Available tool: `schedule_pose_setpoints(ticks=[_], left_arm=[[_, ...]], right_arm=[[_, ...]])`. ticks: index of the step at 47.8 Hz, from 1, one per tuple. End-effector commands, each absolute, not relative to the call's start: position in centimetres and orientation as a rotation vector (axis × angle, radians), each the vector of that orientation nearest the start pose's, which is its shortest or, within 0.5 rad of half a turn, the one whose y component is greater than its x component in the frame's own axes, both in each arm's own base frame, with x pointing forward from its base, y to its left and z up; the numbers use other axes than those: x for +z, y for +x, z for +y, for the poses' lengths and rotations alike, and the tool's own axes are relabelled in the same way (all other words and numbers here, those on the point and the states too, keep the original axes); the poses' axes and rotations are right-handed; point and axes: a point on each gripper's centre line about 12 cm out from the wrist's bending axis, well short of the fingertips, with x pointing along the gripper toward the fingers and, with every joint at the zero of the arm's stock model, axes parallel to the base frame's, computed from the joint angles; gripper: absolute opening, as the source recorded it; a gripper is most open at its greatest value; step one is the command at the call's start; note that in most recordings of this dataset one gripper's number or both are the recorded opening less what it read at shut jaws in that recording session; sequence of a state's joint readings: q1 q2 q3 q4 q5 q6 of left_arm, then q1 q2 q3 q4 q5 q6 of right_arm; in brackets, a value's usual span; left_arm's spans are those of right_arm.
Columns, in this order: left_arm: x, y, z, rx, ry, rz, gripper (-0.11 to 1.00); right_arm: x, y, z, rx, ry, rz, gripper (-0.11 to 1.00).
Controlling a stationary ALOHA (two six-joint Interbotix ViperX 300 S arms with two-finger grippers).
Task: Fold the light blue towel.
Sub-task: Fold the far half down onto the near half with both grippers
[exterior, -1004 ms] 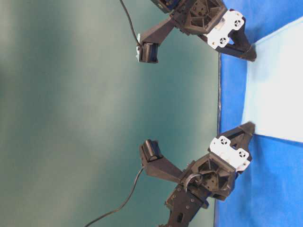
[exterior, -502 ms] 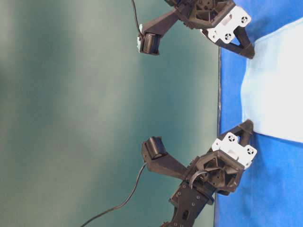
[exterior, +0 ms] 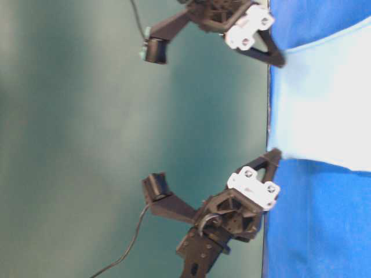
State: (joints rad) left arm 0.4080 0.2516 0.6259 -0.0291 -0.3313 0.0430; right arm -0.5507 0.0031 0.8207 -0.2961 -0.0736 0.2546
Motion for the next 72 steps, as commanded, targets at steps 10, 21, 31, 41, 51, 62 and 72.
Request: schedule_pose_setpoints(ticks=[10, 21, 31, 41, 51, 62, 72], left_arm=[[13.7, 39.1, 18.0, 0.416, -0.042, 0.481, 0.02], [14.4, 39.2, 17.6, 0.402, -0.015, 0.472, 0.02], [16.8, 39.0, 15.3, 0.347, 0.039, 0.451, 0.02], [18.1, 38.7, 11.1, 0.251, 0.078, 0.446, 0.02], [17.1, 38.2, 6.1, 0.129, 0.102, 0.474, 0.02], [15.9, 38.1, 0.4, -0.015, 0.125, 0.501, 0.02], [12.8, 38.3, -1.9, -0.071, 0.112, 0.576, 0.02]], right_arm=[[15.3, 30.1, -18.6, -0.507, 0.155, 0.690, 0.02], [15.6, 30.0, -18.3, -0.507, 0.163, 0.687, 0.02], [17.0, 29.6, -16.0, -0.479, 0.155, 0.708, 0.02], [18.0, 29.2, -12.0, -0.402, 0.161, 0.723, 0.02], [17.6, 29.0, -7.5, -0.305, 0.200, 0.755, 0.02], [16.5, 29.4, -3.3, -0.214, 0.237, 0.814, 0.02], [13.8, 30.0, -1.1, -0.170, 0.260, 0.880, 0.02]])
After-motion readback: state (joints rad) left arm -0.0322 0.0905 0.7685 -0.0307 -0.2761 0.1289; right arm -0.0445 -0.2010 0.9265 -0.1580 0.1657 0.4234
